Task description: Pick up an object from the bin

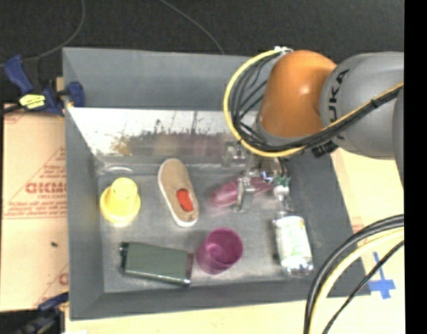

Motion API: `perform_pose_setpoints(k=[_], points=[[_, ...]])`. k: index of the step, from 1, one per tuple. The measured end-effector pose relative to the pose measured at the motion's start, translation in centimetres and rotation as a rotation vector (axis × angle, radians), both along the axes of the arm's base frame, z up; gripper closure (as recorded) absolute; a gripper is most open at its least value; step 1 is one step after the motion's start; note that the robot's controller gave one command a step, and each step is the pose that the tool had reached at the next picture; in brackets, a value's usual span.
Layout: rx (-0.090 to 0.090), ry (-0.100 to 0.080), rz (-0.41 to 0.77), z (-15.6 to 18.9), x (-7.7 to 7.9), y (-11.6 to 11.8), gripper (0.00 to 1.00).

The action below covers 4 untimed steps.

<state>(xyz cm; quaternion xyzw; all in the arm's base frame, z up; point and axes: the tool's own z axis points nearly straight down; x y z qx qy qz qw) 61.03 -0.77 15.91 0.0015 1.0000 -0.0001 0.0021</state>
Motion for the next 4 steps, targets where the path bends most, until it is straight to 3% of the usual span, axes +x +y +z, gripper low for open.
perform_pose_setpoints(k=[1,2,3,4], points=[[-0.001,0.002,0.041,-4.3,1.8,-3.4,0.00],[0.000,-0.009,0.012,-2.4,2.2,-3.9,0.00],[-0.003,-0.007,0.056,-4.4,2.9,-5.2,0.00],[0.001,-0.012,-0.034,-8.9,2.4,-5.2,0.00]])
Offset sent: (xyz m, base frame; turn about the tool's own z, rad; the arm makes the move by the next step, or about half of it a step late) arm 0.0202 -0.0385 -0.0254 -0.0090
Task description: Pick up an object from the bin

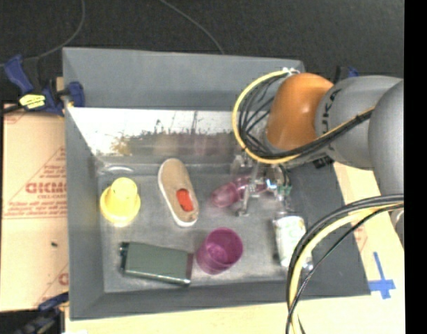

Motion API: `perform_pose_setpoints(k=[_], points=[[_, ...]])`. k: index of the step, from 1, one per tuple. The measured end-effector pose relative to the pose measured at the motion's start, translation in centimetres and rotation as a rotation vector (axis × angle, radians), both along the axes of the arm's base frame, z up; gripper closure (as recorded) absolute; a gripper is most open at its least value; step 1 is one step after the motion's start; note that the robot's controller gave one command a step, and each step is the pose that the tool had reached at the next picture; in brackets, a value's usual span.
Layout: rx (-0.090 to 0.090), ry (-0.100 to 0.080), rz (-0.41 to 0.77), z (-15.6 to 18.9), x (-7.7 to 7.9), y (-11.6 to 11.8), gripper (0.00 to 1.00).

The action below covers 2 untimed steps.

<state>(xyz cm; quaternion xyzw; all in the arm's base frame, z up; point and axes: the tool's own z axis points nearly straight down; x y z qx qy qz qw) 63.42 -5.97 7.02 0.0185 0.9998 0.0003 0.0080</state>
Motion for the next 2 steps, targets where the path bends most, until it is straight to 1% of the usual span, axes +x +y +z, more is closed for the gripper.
perform_pose_setpoints(k=[1,2], points=[[-0.004,-0.003,0.016,0.10,0.70,0.30,1.00],[-0.004,-0.003,0.016,0.10,0.70,0.30,1.00]])
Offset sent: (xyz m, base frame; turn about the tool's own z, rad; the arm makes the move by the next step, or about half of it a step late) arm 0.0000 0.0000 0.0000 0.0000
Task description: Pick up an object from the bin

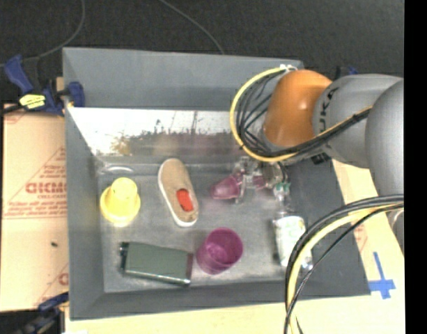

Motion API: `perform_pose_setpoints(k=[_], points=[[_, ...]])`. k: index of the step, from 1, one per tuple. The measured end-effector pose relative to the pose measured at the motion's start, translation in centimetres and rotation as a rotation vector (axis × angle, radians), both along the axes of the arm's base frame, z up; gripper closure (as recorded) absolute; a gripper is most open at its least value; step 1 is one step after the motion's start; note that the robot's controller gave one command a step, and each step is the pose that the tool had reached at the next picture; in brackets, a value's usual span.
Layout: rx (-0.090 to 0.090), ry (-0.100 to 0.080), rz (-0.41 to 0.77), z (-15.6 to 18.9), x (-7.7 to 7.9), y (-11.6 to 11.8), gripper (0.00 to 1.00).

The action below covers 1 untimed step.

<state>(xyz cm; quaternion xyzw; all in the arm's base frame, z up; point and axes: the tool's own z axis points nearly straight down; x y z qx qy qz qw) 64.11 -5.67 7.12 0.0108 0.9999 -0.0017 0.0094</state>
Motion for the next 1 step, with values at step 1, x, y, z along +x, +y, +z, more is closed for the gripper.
perform_pose_setpoints(k=[1], points=[[0.000,0.004,0.000,0.32,-0.13,0.01,1.00]])
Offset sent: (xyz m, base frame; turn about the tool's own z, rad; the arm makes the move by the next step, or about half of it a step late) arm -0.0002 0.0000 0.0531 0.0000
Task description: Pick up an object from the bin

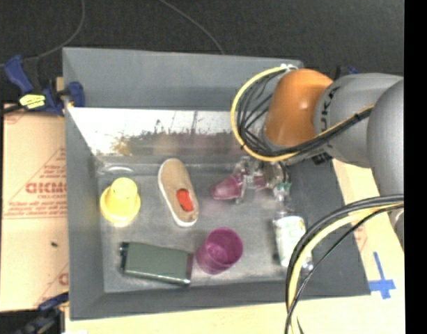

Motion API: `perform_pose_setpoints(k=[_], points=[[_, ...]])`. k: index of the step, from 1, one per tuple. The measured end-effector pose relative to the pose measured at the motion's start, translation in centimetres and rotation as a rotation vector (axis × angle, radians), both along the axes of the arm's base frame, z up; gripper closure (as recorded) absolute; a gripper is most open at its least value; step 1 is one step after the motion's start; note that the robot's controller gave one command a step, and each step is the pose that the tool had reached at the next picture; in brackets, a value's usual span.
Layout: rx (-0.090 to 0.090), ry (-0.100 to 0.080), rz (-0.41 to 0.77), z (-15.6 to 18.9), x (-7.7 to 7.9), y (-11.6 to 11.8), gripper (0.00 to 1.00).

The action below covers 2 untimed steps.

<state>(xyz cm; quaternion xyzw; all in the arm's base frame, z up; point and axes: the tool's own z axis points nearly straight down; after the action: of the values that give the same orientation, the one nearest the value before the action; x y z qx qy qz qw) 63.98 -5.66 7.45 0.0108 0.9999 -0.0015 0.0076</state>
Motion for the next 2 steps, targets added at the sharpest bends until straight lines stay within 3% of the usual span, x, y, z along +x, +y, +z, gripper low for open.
perform_pose_setpoints(k=[1,2], points=[[0.001,0.007,-0.001,1.9,-0.2,0.0,1.00],[0.000,-0.005,-0.001,3.7,0.1,-0.1,1.00]])
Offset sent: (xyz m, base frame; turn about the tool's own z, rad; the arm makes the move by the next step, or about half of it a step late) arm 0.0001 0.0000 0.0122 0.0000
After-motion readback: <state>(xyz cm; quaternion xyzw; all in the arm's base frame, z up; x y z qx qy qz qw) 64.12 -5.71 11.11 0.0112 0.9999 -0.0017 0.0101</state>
